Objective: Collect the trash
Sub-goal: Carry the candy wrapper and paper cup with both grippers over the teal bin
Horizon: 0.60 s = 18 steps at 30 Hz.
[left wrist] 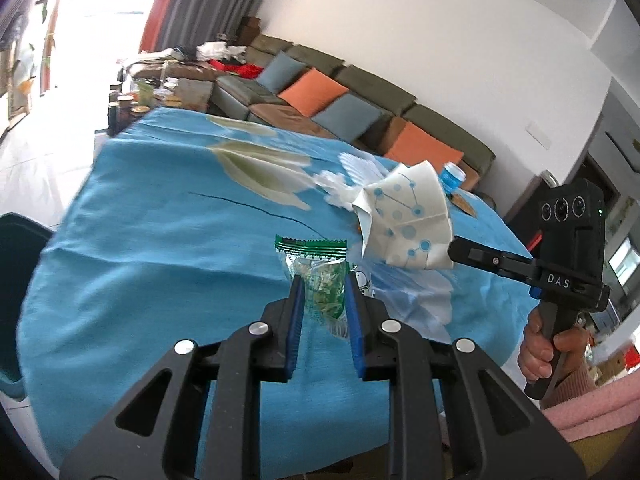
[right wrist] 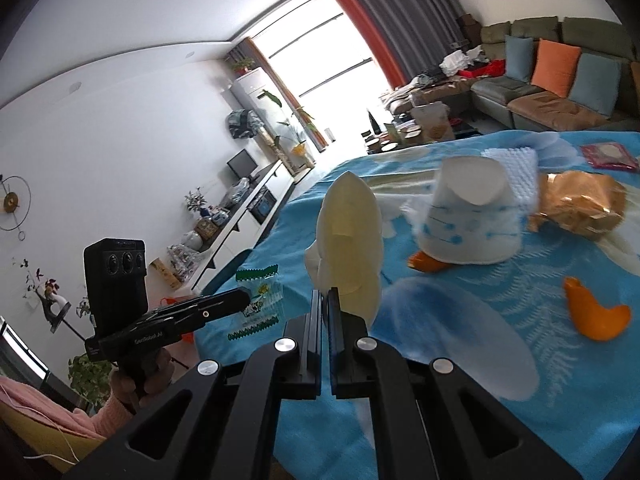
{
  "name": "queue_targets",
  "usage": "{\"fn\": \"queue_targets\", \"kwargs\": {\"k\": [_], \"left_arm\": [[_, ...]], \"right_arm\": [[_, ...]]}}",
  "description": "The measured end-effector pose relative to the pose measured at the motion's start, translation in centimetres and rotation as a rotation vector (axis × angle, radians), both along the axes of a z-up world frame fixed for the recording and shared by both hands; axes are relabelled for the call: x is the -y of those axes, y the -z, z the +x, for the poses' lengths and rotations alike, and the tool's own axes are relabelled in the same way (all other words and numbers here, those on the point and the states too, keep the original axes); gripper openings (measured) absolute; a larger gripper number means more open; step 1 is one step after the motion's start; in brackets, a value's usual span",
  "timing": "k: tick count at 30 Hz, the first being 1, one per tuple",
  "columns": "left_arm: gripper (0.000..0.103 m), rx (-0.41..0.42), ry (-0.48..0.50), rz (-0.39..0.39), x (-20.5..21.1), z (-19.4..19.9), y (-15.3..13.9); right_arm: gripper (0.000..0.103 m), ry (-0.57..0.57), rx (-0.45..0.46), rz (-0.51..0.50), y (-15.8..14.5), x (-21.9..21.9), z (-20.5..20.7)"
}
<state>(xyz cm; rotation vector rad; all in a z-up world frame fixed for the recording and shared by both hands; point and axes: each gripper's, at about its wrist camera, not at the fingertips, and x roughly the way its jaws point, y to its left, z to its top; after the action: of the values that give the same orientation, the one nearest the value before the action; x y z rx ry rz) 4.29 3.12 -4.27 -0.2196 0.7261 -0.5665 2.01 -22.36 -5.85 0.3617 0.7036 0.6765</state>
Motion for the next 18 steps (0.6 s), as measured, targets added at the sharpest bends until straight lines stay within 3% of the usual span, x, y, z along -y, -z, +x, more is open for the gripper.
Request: {"fn": "queue_targets", "kwargs": {"k": [18], "left_arm": [[0.020,0.048,-0.233,0.002,-9.1,-2.7,-2.0]], "right_arm": [[0.002,-0.214,0.014,0.012,-1.1,-8.3,3.1]]}}
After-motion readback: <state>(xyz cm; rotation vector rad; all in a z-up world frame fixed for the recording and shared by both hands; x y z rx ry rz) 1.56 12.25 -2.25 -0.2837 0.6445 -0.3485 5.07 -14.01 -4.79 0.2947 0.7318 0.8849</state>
